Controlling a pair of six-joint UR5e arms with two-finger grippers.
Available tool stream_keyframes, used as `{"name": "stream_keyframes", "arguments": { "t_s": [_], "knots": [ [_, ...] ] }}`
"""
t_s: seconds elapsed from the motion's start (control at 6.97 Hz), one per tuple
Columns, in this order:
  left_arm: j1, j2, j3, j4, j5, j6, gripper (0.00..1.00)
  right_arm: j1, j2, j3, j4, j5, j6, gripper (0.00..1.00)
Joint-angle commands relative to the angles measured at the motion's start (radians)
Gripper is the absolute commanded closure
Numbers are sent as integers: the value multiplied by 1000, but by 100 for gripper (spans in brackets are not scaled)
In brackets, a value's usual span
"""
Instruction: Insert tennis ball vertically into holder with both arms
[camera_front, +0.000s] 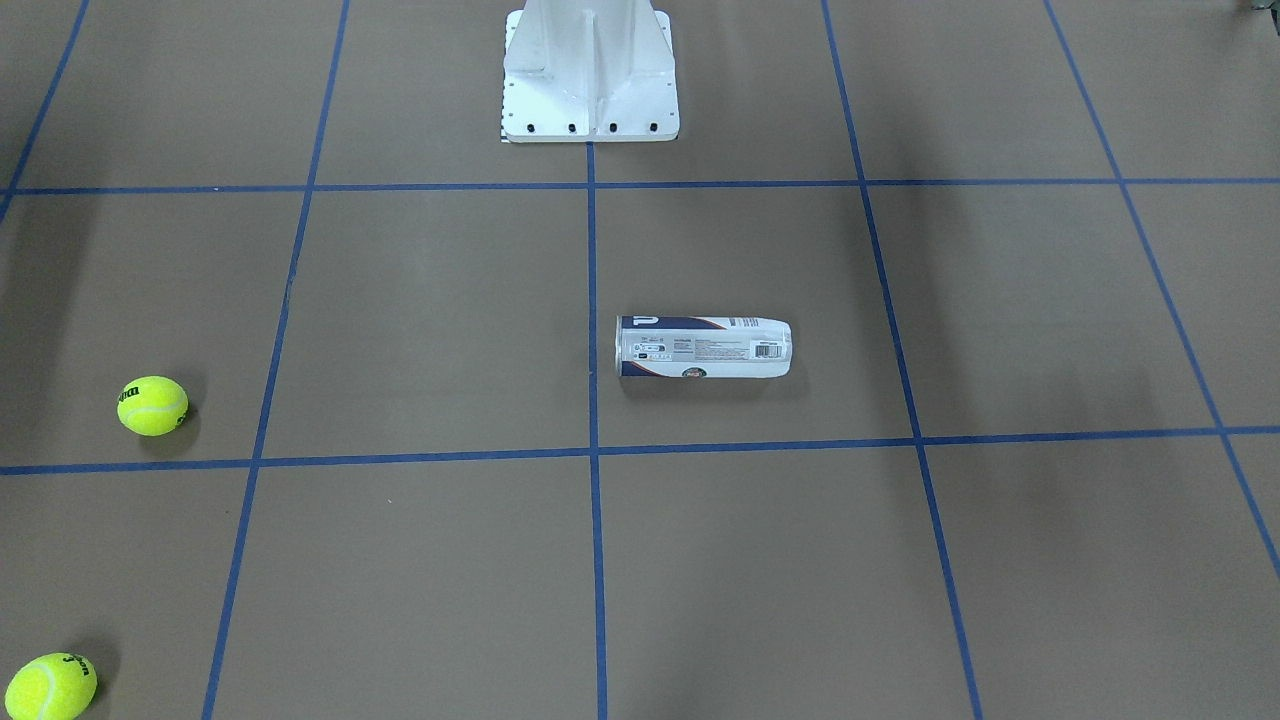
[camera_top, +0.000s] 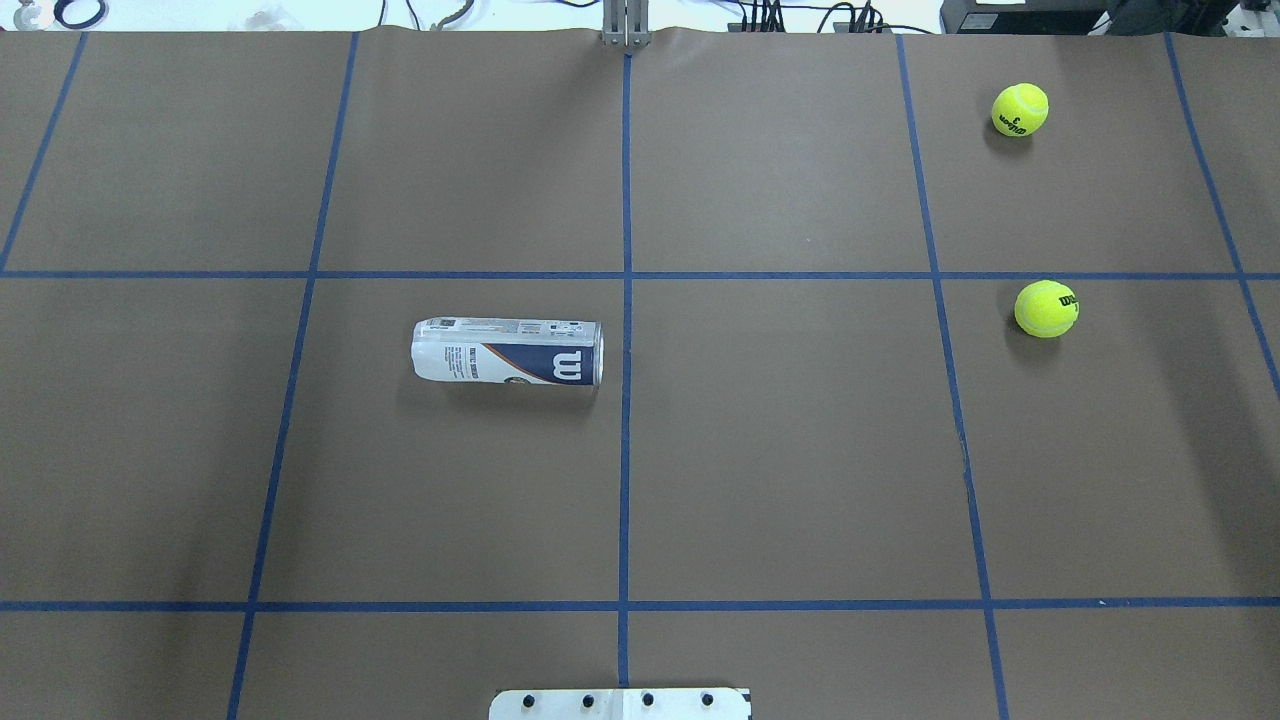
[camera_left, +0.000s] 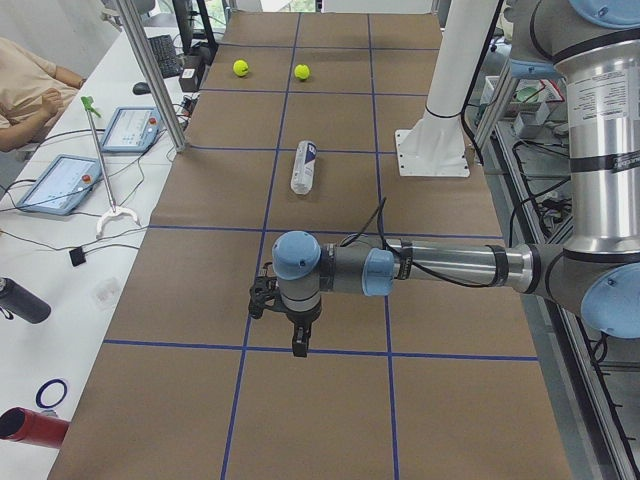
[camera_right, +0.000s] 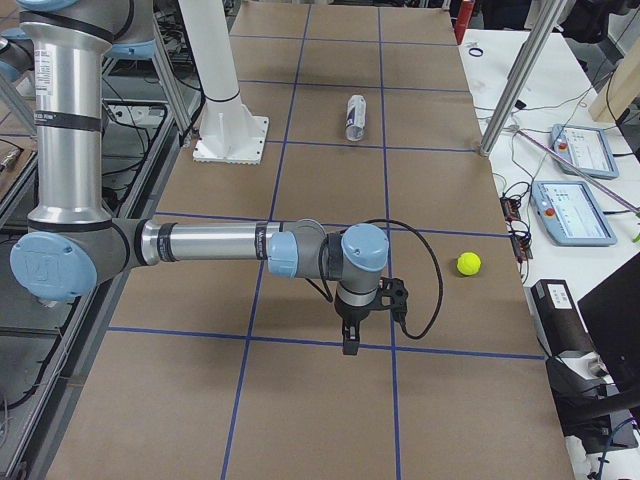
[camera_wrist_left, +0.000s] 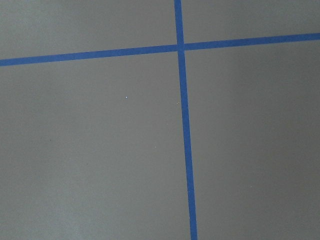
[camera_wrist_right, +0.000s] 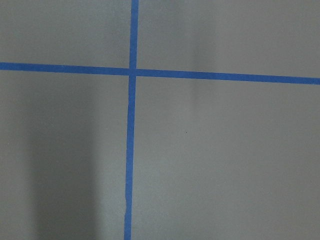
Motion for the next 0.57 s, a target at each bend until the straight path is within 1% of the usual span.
{"name": "stream_keyframes", "arguments": {
  "t_s": [0.0, 0.14, 0.43],
  "knots": [
    [2, -3, -3, 0, -2, 0, 0, 0, 0, 0, 0, 0, 2, 0],
    [2, -3, -5, -2, -2, -2, 0, 0, 0, 0, 0, 0, 5, 0],
    [2, 1, -46, 2, -2, -5, 0, 0, 3, 21, 0, 5, 6, 0]
  ]
}}
